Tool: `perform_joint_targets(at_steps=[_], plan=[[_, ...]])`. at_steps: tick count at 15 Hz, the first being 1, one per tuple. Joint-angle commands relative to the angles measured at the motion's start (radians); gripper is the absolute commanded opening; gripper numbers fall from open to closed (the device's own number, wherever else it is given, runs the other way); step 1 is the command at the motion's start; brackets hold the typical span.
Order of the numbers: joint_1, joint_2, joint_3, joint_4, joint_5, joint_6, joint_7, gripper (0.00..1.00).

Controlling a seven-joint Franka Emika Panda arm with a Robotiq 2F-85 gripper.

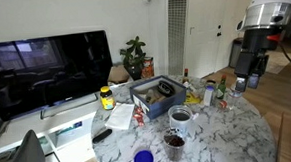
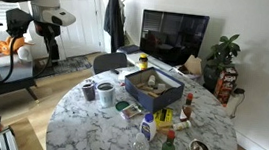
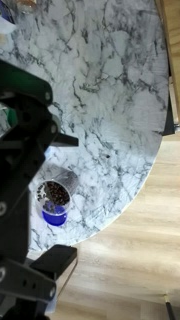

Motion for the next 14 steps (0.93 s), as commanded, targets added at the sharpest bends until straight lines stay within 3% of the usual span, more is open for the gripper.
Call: perform_joint_targets(at_steps=[1,4,7,11,14], plan=[[-0.011,0.0,0.009,-0.006,0.006,-0.006,-0.006,1.0],[-0.011,0.007,0.009,-0.015,0.006,-0.006,-0.006,1.0],[0.022,0.175,0.04,0.069,0.013,0.047,-0.061,1.0],[0.023,0.381,0.151,0.166,-0.074,0.151,-0.027,1.0],[-0.032,0.563,0.251,0.252,-0.185,0.261,0.005,1.0]])
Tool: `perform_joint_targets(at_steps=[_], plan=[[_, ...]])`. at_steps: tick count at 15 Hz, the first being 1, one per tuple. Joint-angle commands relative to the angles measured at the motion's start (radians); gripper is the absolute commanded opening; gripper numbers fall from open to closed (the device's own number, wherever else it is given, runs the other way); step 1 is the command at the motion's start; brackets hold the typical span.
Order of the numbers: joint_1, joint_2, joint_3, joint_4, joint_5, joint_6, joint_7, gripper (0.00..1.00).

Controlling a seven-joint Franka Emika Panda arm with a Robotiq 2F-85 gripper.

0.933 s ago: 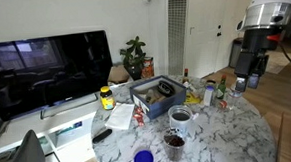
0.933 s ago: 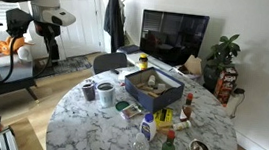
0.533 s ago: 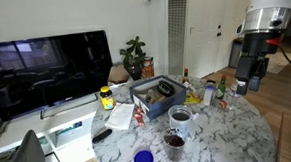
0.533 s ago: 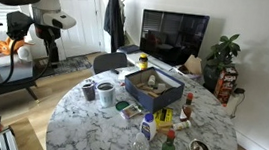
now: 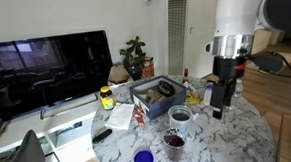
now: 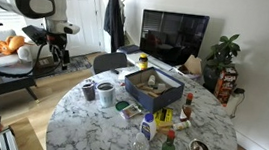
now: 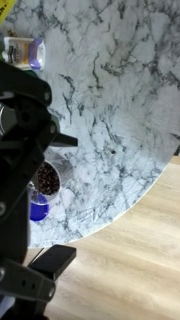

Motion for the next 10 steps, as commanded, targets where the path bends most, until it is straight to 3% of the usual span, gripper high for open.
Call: perform_joint_targets(at_steps=[1,2,5,6,10], plan=[[-0.056,0.254,0.094,0.126,-0.157,0.11,0.069,1.0],[-0.069,0.314,0.109,0.158,-0.22,0.138,0.103,1.0],[-0.015,0.483,0.053,0.257,-0.413,0.181,0.189,1.0],[0.006,0.35,0.031,0.169,-0.312,0.163,0.132,1.0],[0.017,0.479,0.012,0.253,-0.376,0.178,0.152,1.0]])
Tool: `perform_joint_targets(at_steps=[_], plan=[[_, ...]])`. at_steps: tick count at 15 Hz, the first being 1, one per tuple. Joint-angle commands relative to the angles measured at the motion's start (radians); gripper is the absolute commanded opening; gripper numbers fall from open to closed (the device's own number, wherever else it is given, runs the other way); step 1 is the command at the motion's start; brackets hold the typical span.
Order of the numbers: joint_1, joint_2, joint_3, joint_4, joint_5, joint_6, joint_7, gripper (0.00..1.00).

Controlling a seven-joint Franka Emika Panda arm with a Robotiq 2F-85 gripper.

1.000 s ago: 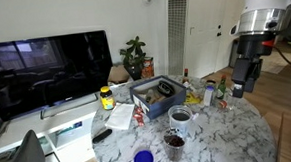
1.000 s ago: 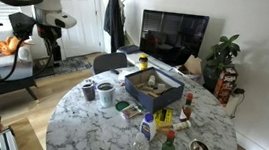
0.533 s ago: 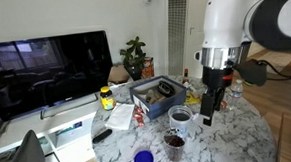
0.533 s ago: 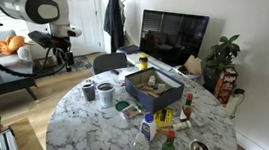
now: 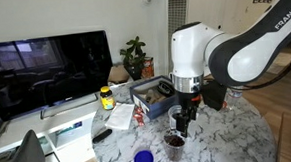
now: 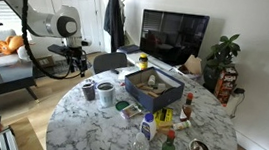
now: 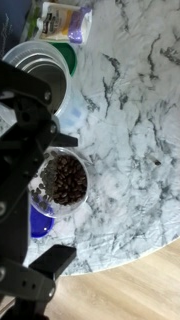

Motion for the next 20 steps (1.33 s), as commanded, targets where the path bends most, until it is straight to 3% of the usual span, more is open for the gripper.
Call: perform_joint_targets(at_steps=[1,12,20], plan=[[0.05,0.0,-0.05,0.005,0.009,-0.001,-0.008,1.0],[0.065,0.119,-0.114,0.025,0.072,0.131,-0.082,1.0],[0.002,-0.012,-0.218,-0.105,0.16,0.162,-0.035,1.0]])
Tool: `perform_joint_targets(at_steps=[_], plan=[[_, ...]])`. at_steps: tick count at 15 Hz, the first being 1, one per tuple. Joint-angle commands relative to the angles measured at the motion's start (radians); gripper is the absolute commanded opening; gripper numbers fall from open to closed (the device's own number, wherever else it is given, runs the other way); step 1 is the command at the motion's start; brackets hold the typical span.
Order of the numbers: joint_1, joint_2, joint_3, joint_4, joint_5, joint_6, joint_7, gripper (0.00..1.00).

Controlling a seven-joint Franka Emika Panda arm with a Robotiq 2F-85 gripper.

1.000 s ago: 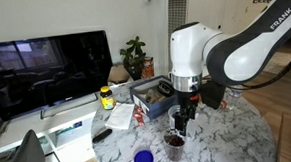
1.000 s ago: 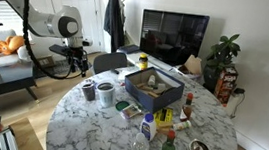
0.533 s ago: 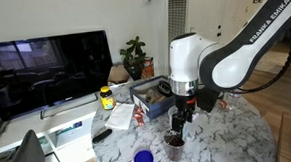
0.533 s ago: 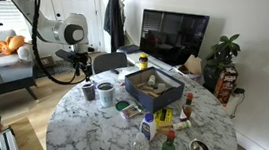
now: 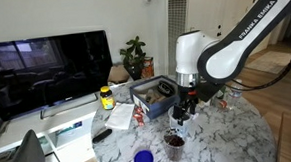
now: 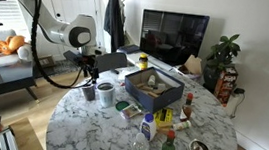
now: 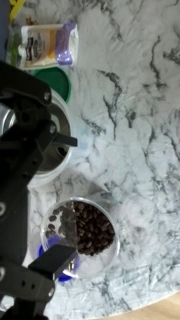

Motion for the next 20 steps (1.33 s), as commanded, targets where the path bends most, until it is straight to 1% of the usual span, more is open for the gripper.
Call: perform_joint_targets(at_steps=[1,2,5,8,10,11,12,13,14,15,16,18,19,20], plan=[[-0.031,-0.066,-0.047,-0.086,0.076,0.046,0.029,1.0],[-0.037,-0.058,-0.065,-0.091,0.077,0.066,0.067,1.0],[-0.06,-0.013,-0.092,-0.091,0.14,0.153,0.096,1.0],[-0.057,0.039,-0.128,-0.092,0.12,0.234,0.175,1.0],[-0.05,0.076,-0.138,-0.081,0.127,0.269,0.195,1.0],[-0.049,0.094,-0.138,-0.074,0.137,0.281,0.196,0.94],[-0.043,0.108,-0.142,-0.073,0.136,0.292,0.206,0.84],[-0.044,0.124,-0.136,-0.064,0.148,0.298,0.2,0.68],[-0.043,0.136,-0.13,-0.059,0.157,0.303,0.197,0.6],[-0.042,0.147,-0.124,-0.056,0.17,0.308,0.189,0.56],[-0.04,0.155,-0.116,-0.047,0.182,0.307,0.182,0.42],[-0.039,0.165,-0.099,-0.036,0.206,0.307,0.169,0.28],[-0.038,0.166,-0.088,-0.03,0.219,0.31,0.163,0.19],[-0.037,0.169,-0.08,-0.024,0.229,0.313,0.158,0.13]])
